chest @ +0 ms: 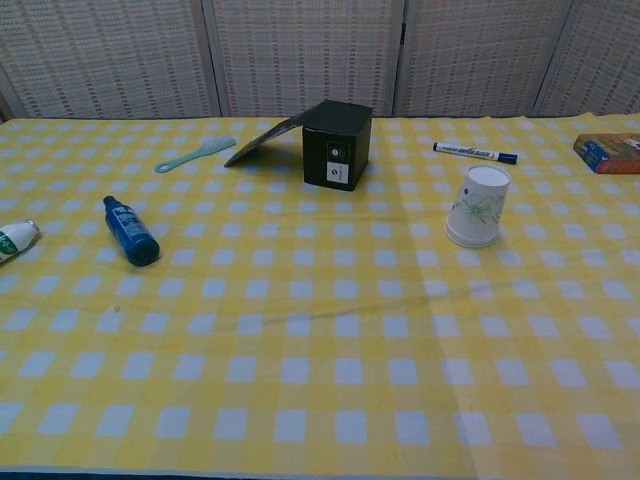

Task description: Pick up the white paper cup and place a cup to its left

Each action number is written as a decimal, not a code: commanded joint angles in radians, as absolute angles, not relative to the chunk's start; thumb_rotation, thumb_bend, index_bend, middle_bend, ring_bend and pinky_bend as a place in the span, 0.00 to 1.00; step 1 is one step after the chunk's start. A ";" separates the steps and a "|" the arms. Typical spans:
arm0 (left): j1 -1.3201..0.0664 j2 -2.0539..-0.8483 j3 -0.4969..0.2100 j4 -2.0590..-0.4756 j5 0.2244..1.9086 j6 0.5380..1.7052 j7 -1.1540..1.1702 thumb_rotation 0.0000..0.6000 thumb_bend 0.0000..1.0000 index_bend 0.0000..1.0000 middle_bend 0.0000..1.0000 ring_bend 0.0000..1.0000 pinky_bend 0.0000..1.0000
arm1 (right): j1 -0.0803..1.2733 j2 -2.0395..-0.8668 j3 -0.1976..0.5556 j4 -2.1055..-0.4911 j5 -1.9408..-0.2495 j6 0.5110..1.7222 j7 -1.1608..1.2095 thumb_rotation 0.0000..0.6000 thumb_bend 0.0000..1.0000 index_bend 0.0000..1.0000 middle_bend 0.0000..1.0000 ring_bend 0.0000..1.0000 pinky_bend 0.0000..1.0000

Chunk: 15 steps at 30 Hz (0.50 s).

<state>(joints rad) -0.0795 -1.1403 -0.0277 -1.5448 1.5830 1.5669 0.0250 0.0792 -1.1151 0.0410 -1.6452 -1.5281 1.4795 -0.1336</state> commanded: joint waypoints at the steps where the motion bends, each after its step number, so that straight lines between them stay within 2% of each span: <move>1: -0.084 -1.144 -0.030 -1.545 1.577 1.558 0.031 0.91 0.34 0.00 0.00 0.00 0.24 | 0.080 -1.113 0.043 -1.643 -1.523 1.475 -0.132 1.00 0.22 0.00 0.00 0.00 0.00; 10: -0.086 -1.148 -0.022 -1.547 1.588 1.553 0.042 0.94 0.34 0.00 0.00 0.00 0.24 | 0.081 -1.095 0.057 -1.685 -1.486 1.462 -0.135 1.00 0.22 0.00 0.00 0.00 0.00; 13: -0.084 -1.148 -0.021 -1.552 1.596 1.560 0.040 0.94 0.34 0.00 0.00 0.00 0.24 | 0.120 -1.062 0.069 -1.716 -1.464 1.391 -0.131 1.00 0.22 0.00 0.00 0.00 0.00; 15: -0.087 -1.150 -0.020 -1.553 1.598 1.556 0.042 0.94 0.34 0.00 0.00 0.00 0.24 | 0.179 -1.016 0.096 -1.750 -1.428 1.295 -0.124 1.00 0.22 0.01 0.00 0.00 0.00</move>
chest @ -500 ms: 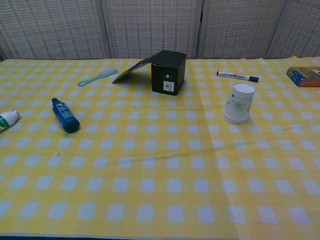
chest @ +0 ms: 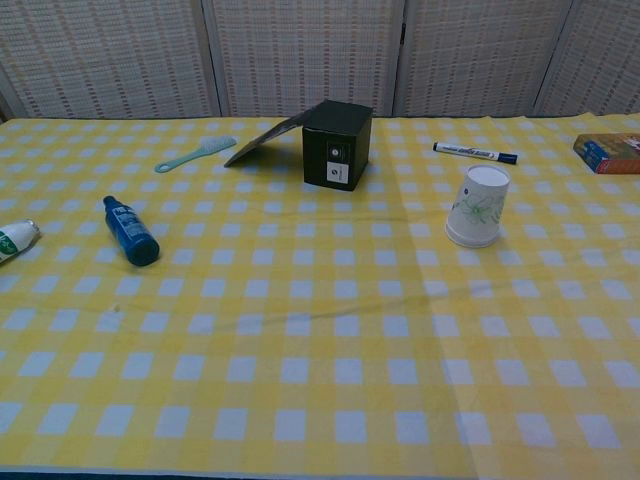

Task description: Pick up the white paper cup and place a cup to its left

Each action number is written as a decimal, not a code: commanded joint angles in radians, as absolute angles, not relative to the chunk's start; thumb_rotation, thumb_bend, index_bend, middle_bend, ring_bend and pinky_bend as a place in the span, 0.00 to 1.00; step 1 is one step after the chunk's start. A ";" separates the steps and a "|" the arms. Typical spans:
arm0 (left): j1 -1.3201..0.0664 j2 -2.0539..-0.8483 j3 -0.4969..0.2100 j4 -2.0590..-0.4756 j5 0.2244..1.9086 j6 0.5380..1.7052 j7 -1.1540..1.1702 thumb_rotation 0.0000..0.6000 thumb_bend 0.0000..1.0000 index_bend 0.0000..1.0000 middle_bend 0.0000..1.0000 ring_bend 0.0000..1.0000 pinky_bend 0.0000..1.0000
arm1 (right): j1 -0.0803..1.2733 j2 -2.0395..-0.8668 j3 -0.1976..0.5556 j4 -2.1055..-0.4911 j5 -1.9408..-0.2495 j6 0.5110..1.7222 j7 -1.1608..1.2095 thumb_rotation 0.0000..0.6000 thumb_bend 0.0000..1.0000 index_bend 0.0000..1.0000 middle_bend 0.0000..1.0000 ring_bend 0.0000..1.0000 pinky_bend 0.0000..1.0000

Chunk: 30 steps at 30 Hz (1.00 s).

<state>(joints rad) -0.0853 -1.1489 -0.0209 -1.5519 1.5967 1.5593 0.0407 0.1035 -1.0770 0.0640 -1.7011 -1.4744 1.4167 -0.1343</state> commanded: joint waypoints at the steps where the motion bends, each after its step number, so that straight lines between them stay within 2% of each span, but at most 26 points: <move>1: -0.088 -1.151 -0.019 -1.555 1.599 1.554 0.043 0.94 0.34 0.00 0.00 0.00 0.24 | 0.210 -0.993 0.112 -1.766 -1.400 1.243 -0.115 1.00 0.23 0.01 0.00 0.00 0.00; 7: -0.091 -1.150 -0.018 -1.573 1.603 1.549 0.051 1.00 0.34 0.00 0.00 0.00 0.24 | 0.431 -0.887 0.219 -1.802 -1.147 0.887 -0.115 1.00 0.25 0.05 0.00 0.00 0.00; 14: -0.082 -1.149 -0.031 -1.565 1.566 1.553 0.061 1.00 0.34 0.00 0.00 0.00 0.24 | 0.640 -0.926 0.259 -1.777 -0.924 0.693 -0.203 1.00 0.24 0.11 0.00 0.00 0.00; 22: -0.063 -1.137 -0.036 -1.574 1.563 1.587 0.046 1.00 0.34 0.00 0.00 0.00 0.24 | 0.831 -1.041 0.212 -1.720 -0.688 0.686 -0.370 1.00 0.24 0.19 0.00 0.00 0.00; 30: -0.055 -1.125 -0.036 -1.575 1.566 1.597 0.026 1.00 0.34 0.00 0.00 0.00 0.24 | 0.939 -1.143 0.129 -1.684 -0.544 0.733 -0.484 1.00 0.24 0.19 0.00 0.00 0.00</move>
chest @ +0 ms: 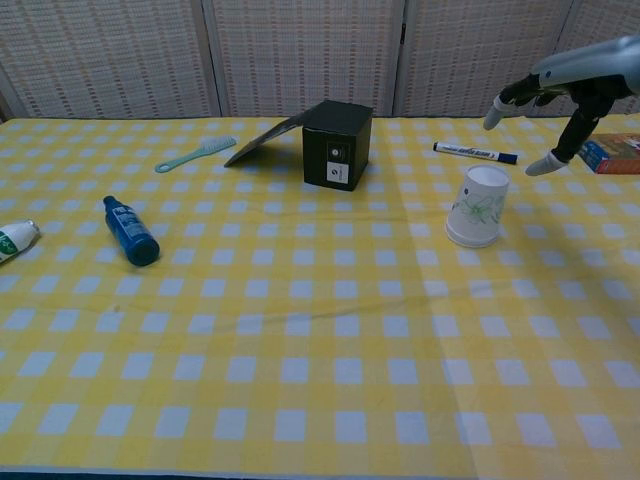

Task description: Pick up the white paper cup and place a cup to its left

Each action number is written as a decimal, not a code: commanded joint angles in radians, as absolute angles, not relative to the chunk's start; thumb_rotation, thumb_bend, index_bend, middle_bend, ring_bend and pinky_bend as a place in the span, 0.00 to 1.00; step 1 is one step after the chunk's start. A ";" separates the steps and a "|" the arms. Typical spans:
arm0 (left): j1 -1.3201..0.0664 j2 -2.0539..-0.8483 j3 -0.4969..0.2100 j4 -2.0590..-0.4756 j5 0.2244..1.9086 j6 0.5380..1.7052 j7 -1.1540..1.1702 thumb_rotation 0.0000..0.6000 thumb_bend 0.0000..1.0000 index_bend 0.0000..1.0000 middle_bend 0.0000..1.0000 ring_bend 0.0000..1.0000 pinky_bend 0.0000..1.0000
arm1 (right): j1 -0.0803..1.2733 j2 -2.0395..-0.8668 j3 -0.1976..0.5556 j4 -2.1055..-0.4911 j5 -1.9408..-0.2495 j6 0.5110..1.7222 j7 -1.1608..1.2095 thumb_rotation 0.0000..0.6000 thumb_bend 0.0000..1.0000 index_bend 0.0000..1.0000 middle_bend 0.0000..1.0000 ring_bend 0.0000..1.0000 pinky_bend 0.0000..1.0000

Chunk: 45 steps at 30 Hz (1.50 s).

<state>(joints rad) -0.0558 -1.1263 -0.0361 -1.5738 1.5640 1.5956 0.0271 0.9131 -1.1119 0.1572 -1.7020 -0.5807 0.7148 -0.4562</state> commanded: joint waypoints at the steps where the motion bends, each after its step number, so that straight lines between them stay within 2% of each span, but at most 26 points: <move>1: -0.054 -1.125 -0.036 -1.575 1.567 1.598 0.026 1.00 0.34 0.00 0.00 0.00 0.24 | 0.945 -1.151 0.123 -1.677 -0.535 0.736 -0.489 1.00 0.24 0.19 0.00 0.00 0.00; 20: -0.063 -1.127 -0.040 -1.565 1.560 1.575 0.016 1.00 0.34 0.00 0.00 0.00 0.24 | 0.998 -1.246 0.087 -1.516 -0.492 0.684 -0.431 1.00 0.24 0.21 0.00 0.00 0.00; 33: -0.064 -1.127 -0.039 -1.557 1.555 1.566 0.010 1.00 0.34 0.00 0.00 0.00 0.24 | 1.013 -1.290 0.080 -1.462 -0.501 0.683 -0.396 1.00 0.24 0.32 0.02 0.00 0.00; 45: -0.069 -1.131 -0.037 -1.547 1.559 1.558 0.008 1.00 0.34 0.00 0.00 0.00 0.24 | 1.012 -1.286 0.083 -1.469 -0.507 0.713 -0.381 1.00 0.24 0.38 0.04 0.00 0.00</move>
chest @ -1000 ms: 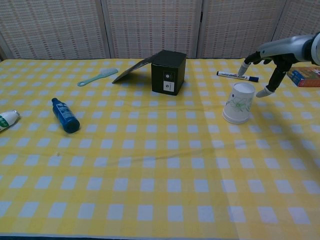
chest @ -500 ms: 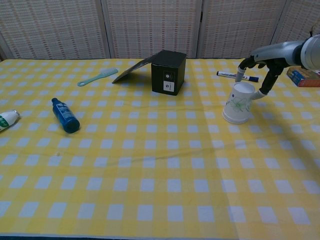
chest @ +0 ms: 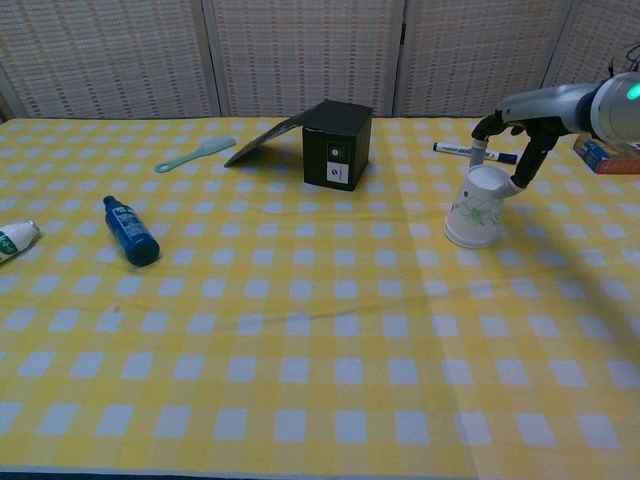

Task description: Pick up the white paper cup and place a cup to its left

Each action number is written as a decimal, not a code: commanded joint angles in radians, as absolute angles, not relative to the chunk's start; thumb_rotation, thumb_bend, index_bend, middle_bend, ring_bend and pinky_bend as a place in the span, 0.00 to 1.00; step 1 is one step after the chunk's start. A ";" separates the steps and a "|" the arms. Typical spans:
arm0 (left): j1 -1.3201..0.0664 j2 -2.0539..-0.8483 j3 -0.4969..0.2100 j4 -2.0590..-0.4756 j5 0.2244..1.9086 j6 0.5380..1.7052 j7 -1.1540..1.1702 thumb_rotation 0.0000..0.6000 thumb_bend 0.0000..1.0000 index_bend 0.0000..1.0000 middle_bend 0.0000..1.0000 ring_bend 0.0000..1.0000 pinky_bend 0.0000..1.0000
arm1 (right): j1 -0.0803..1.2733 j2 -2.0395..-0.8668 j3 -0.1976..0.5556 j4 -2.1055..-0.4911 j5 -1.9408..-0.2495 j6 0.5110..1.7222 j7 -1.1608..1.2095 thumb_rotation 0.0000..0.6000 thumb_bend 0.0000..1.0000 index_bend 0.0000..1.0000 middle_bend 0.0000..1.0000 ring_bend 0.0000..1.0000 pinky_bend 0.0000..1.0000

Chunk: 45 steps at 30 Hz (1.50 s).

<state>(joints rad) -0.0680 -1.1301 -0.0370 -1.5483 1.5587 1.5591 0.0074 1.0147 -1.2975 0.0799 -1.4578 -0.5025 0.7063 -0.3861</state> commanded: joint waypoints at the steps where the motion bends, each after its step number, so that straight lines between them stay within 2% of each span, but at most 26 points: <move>1: -0.069 -1.131 -0.037 -1.546 1.560 1.558 0.008 1.00 0.34 0.00 0.00 0.00 0.24 | 1.010 -1.277 0.086 -1.478 -0.509 0.717 -0.377 1.00 0.24 0.38 0.04 0.00 0.00; 10: -0.076 -1.137 -0.032 -1.554 1.568 1.549 0.020 1.00 0.34 0.00 0.00 0.00 0.24 | 0.972 -1.133 0.137 -1.643 -0.577 0.764 -0.310 1.00 0.24 0.39 0.04 0.00 0.00; 17: -0.077 -1.142 -0.030 -1.565 1.567 1.544 0.038 1.00 0.34 0.00 0.00 0.00 0.24 | 0.921 -0.965 0.203 -1.861 -0.687 0.834 -0.245 1.00 0.24 0.39 0.04 0.00 0.00; 21: -0.079 -1.143 -0.025 -1.573 1.578 1.542 0.044 1.00 0.34 0.00 0.00 0.00 0.24 | 0.928 -0.939 0.220 -1.926 -0.703 0.853 -0.259 1.00 0.24 0.39 0.04 0.00 0.00; 27: -0.076 -1.135 -0.021 -1.577 1.585 1.549 0.029 1.00 0.34 0.00 0.00 0.00 0.24 | 1.010 -1.059 0.210 -1.882 -0.623 0.854 -0.342 1.00 0.24 0.39 0.04 0.00 0.00; 35: -0.057 -1.105 -0.010 -1.584 1.605 1.584 -0.019 1.00 0.34 0.00 0.00 0.00 0.24 | 1.151 -1.310 0.185 -1.651 -0.417 0.849 -0.473 1.00 0.25 0.39 0.05 0.00 0.00; 45: -0.035 -1.081 -0.012 -1.576 1.607 1.623 -0.083 1.00 0.34 0.00 0.00 0.00 0.24 | 1.247 -1.484 0.160 -1.468 -0.275 0.824 -0.583 1.00 0.25 0.39 0.06 0.00 0.00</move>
<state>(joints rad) -0.0365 -1.0828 -0.0117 -1.5768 1.6059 1.6213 -0.0813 1.2326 -1.4654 0.1662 -1.4867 -0.2877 0.8319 -0.5673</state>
